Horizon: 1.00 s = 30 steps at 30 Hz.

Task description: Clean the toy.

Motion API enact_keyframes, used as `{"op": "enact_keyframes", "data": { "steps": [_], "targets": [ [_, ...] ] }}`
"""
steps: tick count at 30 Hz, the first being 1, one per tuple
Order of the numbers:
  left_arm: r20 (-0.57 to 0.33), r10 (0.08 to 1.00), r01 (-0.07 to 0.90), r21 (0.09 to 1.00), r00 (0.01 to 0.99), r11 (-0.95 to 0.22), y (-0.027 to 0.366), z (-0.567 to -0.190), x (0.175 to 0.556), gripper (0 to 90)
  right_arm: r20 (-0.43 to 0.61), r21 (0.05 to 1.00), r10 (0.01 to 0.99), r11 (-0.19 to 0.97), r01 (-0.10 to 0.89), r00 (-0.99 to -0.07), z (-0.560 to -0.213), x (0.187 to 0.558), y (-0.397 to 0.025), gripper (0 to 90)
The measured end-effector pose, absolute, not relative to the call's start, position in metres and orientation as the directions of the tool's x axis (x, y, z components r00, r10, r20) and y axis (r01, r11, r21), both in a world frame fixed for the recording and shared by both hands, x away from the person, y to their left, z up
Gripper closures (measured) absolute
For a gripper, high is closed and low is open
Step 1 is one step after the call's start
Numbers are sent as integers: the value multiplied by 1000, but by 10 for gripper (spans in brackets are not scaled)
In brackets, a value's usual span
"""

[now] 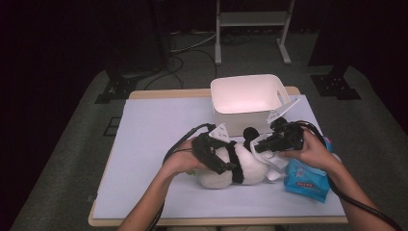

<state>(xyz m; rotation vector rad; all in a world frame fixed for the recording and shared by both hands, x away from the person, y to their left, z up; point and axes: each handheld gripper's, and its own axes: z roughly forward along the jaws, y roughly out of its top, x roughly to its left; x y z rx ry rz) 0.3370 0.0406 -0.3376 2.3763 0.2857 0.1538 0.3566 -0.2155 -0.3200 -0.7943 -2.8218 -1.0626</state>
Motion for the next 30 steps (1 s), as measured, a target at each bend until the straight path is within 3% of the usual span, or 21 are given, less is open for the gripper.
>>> {"op": "enact_keyframes", "data": {
  "steps": [9,14,15,18,20,30],
  "targets": [
    [-21,269,213,669,963,-712,69,-347,337,99,201,599,446,649,470,-872,-327,350,-219,844],
    [-43,263,225,661,964,-716,66,-362,335,50,200,588,446,658,471,-872,-327,347,-217,843],
    [-20,254,203,662,967,-722,65,-361,334,67,191,587,446,662,466,-874,-327,347,-217,843],
    [18,249,177,657,968,-733,65,-356,334,247,186,593,454,655,468,-871,-327,347,-219,843],
    [56,241,146,655,969,-741,65,-349,336,318,194,601,458,643,474,-868,-326,346,-221,842],
    [167,165,26,620,972,-784,74,-329,342,363,217,614,449,628,479,-867,-326,347,-219,837]
  ]
}}
